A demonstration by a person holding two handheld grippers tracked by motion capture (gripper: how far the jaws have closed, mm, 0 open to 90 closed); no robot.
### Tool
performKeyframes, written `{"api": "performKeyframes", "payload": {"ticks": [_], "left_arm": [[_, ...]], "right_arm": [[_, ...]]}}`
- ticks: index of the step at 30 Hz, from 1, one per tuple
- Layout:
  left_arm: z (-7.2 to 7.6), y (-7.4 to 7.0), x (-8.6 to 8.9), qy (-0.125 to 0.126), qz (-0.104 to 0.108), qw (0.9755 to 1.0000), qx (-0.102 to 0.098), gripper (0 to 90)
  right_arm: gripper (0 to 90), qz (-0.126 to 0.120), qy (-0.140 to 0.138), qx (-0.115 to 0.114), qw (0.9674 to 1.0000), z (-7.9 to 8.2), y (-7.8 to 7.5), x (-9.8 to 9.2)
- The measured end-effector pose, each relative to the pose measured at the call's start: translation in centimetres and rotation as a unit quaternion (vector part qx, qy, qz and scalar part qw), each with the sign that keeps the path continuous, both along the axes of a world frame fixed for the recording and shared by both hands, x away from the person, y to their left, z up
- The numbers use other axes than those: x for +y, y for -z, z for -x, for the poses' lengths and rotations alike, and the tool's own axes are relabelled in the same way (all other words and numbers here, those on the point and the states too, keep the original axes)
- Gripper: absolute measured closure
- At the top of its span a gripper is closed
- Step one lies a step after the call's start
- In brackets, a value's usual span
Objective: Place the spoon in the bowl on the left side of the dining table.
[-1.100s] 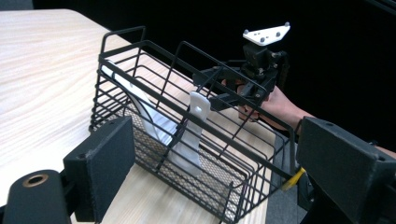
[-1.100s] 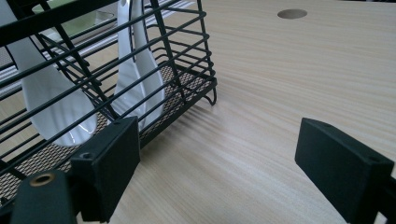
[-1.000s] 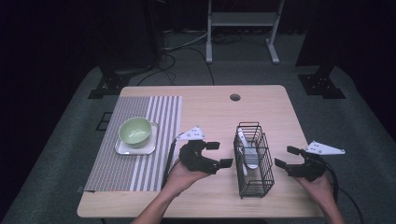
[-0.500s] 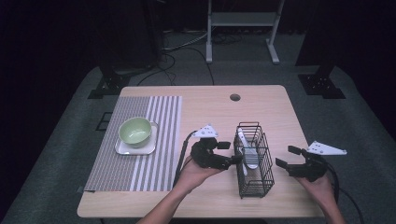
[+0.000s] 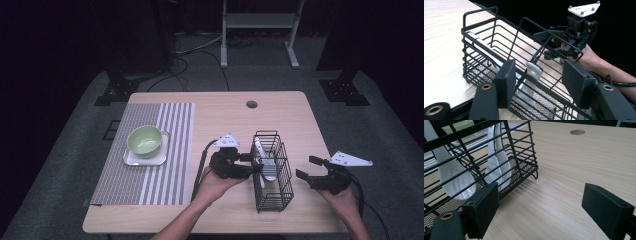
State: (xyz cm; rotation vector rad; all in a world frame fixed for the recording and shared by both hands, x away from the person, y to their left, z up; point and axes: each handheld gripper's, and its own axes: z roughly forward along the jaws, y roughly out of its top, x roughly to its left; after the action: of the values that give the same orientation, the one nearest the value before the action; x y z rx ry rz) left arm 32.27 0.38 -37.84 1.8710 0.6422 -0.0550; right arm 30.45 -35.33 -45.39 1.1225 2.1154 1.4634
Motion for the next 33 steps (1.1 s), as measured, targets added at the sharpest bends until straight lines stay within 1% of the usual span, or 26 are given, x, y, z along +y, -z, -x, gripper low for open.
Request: {"api": "performKeyframes", "payload": {"ticks": [1,7,10,12,13,19,20,21,26,33], "left_arm": [[-0.04,0.04,0.0,-0.001,-0.001,1.0,0.001,46.8],[-0.04,0.11,-0.13,-0.004,-0.002,1.0,-0.002,52.6],[-0.06,0.13,-0.22,-0.003,-0.003,1.0,-0.002,53.4],[-0.06,0.19,-0.32,-0.002,-0.005,1.0,-0.001,56.4],[-0.06,0.21,-0.38,-0.003,-0.006,1.0,-0.002,56.4],[-0.04,0.2,-0.51,-0.004,-0.004,1.0,-0.003,66.4],[0.0,0.18,-0.55,-0.006,-0.006,0.9999,-0.006,66.4],[-0.01,0.18,-0.55,-0.007,-0.003,1.0,-0.004,69.1],[0.02,0.05,-0.45,-0.007,0.0,1.0,-0.004,74.9],[-0.03,0.12,-0.41,-0.007,0.007,0.9999,0.004,76.5]], "right_arm": [[13.2,0.0,0.0,-0.001,1.0,0.03,-0.03,0.02],[13.2,0.002,-0.001,-0.002,1.0,0.06,-0.04,0.05],[13.3,0.001,-0.001,-0.003,1.0,0.06,-0.06,0.03],[13.3,0.002,0.0,-0.004,1.0,0.08,-0.06,0.01],[13.3,0.002,0.0,-0.004,1.0,0.08,-0.06,0.01],[13.3,0.002,0.001,-0.007,1.0,0.17,-0.13,-0.06],[13.3,0.002,0.001,-0.007,1.0,0.17,-0.13,-0.06],[13.4,0.002,0.001,-0.007,1.0,0.19,-0.12,-0.1],[13.3,0.002,0.002,-0.008,1.0,0.25,-0.17,-0.13],[13.3,0.002,0.004,-0.009,0.9999,0.3,-0.21,-0.21]]}}
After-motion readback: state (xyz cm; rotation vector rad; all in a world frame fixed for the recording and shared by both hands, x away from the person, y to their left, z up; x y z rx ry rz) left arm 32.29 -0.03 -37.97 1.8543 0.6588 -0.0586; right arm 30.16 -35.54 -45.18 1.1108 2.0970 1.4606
